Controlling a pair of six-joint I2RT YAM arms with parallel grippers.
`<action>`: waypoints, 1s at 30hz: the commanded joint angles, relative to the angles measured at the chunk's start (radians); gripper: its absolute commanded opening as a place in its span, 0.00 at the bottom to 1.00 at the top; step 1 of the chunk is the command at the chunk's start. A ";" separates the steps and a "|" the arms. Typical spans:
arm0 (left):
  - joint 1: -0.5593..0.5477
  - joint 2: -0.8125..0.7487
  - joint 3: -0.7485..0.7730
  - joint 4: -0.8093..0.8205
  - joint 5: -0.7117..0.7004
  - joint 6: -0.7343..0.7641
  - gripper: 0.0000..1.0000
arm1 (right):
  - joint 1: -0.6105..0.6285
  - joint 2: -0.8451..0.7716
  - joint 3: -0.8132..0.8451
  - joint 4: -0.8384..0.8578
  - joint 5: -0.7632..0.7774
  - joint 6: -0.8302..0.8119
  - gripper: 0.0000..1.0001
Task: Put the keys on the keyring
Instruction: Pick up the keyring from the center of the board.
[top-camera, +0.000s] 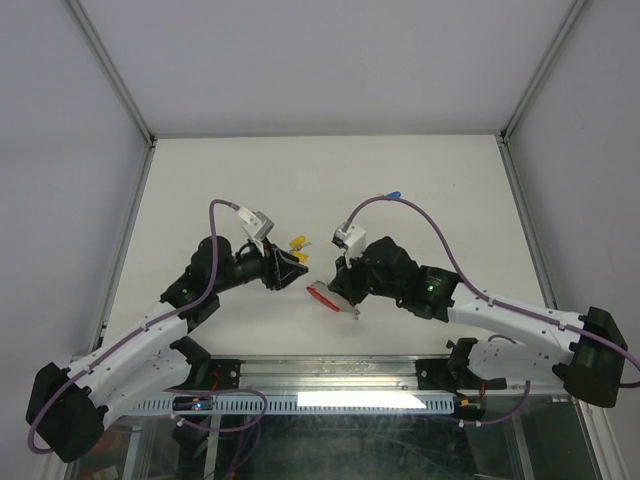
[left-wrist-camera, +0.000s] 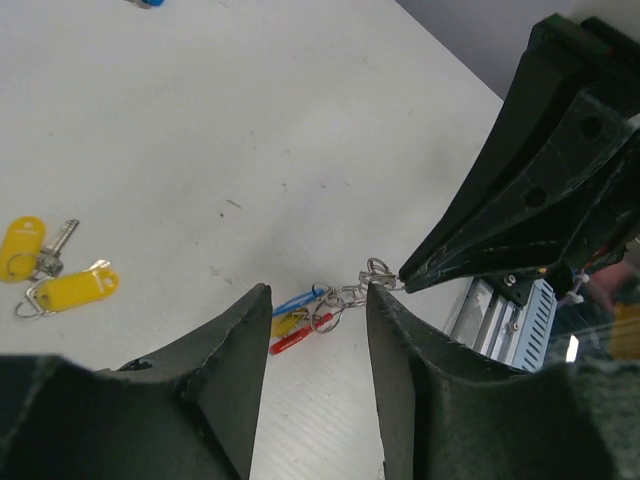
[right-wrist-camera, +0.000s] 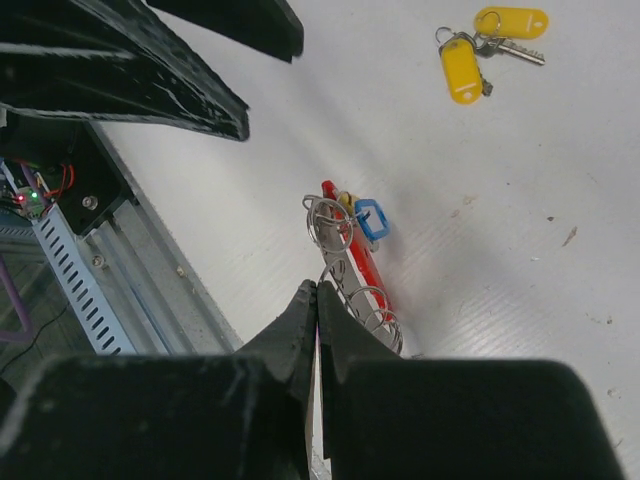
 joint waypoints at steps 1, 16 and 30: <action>-0.011 -0.025 -0.096 0.273 0.099 -0.044 0.39 | -0.005 -0.046 -0.003 0.062 -0.066 -0.048 0.00; -0.116 0.015 -0.149 0.425 0.233 0.041 0.49 | -0.026 -0.066 -0.010 0.022 -0.120 -0.083 0.00; -0.193 0.082 -0.160 0.405 0.113 0.101 0.73 | -0.040 -0.064 -0.008 0.017 -0.121 -0.071 0.00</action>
